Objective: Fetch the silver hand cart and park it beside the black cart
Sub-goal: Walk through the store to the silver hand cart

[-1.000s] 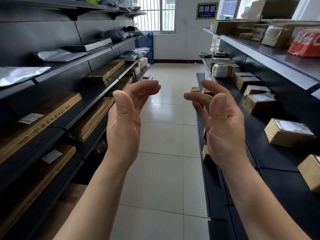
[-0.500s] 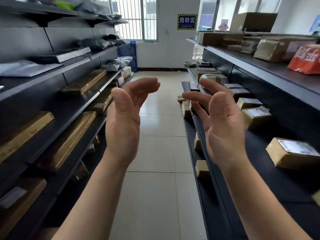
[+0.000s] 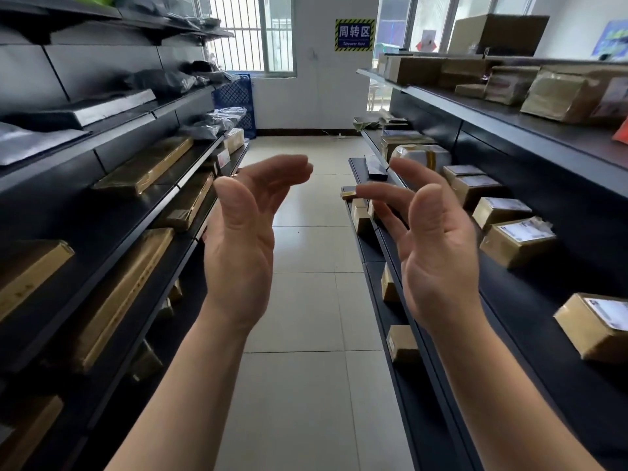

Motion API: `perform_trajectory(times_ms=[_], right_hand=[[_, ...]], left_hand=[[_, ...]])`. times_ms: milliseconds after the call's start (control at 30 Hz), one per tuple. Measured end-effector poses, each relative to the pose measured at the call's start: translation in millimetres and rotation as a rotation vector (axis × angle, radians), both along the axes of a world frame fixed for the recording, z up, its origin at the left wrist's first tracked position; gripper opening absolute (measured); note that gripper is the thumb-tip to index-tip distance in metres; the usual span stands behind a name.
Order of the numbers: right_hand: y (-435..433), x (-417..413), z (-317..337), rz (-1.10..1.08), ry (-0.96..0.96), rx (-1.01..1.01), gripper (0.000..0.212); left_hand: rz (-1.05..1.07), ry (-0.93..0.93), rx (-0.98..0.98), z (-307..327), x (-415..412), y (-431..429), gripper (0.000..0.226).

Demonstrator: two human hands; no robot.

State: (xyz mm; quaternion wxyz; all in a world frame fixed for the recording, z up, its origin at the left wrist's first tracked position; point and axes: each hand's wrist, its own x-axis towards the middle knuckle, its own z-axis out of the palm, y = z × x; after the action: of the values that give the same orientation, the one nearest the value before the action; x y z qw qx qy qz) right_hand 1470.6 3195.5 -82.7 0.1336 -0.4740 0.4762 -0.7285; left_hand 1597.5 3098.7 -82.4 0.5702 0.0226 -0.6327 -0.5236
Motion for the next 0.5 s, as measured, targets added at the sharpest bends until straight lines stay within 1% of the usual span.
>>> perform_trajectory(times_ms=[167, 267, 500], right_hand=[[-27.5, -20.2, -4.4, 0.005, -0.008, -0.001, 0.064], [-45.6, -35.3, -8.0, 0.022, -0.009, -0.001, 0.065], [-90.3, -84.8, -1.9, 0.048, 0.01, -0.019, 0.065]], left_hand=[[0.002, -0.016, 0.007, -5.1, -19.7, -25.2, 0.086], [0.015, -0.023, 0.01, -7.1, -34.1, -39.6, 0.083], [0.084, -0.031, 0.005, 0.8, -79.1, -76.0, 0.084]])
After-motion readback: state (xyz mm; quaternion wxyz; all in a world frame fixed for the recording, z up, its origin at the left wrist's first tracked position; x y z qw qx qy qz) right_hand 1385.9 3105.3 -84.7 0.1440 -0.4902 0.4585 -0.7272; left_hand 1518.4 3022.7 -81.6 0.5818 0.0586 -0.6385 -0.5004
